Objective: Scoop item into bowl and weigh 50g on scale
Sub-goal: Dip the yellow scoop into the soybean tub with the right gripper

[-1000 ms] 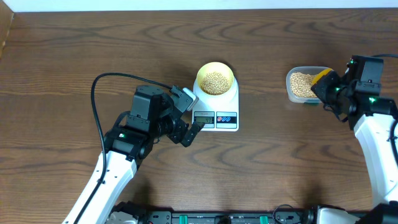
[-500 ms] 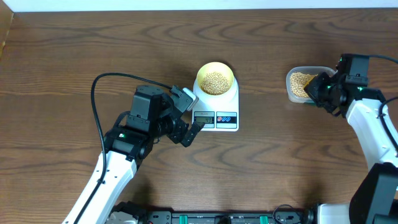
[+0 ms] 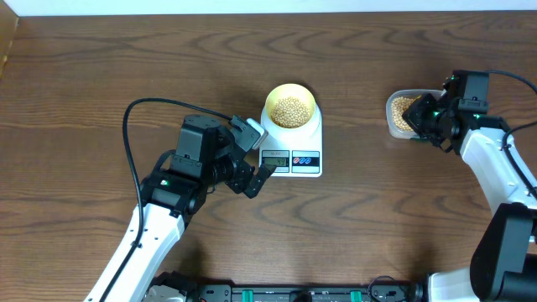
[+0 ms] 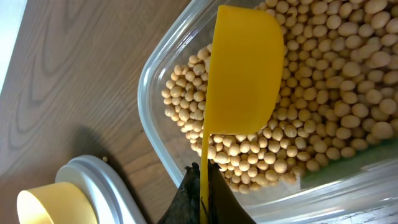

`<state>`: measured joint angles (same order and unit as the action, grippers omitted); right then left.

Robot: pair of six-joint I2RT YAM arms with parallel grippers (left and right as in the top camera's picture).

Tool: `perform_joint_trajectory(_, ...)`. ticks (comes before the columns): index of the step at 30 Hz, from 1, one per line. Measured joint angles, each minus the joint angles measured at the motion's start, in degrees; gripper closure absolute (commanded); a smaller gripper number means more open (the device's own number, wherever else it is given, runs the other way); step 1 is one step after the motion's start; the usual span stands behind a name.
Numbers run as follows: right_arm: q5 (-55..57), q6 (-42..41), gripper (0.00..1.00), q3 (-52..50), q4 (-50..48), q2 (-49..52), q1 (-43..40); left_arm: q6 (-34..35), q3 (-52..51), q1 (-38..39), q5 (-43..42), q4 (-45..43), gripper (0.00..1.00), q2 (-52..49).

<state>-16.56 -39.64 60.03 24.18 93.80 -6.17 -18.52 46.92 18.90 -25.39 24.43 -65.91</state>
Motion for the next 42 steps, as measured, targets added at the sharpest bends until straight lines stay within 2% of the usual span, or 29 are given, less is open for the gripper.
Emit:
perform_joint_trajectory(7,-2.54,-0.02,0.99,0.00,1.16,0.00,-0.24,0.02,0.00,0.00,-0.02,0.00,0.00,0.00)
perform_joint_trajectory(17,-6.60,0.04,0.99,0.00,9.64,0.00,-1.11,0.02,0.00,0.00,0.00,0.00,0.00,0.00)
perform_joint_trajectory(42,-9.42,0.04,0.99,0.00,7.69,-3.48,-5.38,0.02,0.00,0.00,0.00,0.00,0.00,0.00)
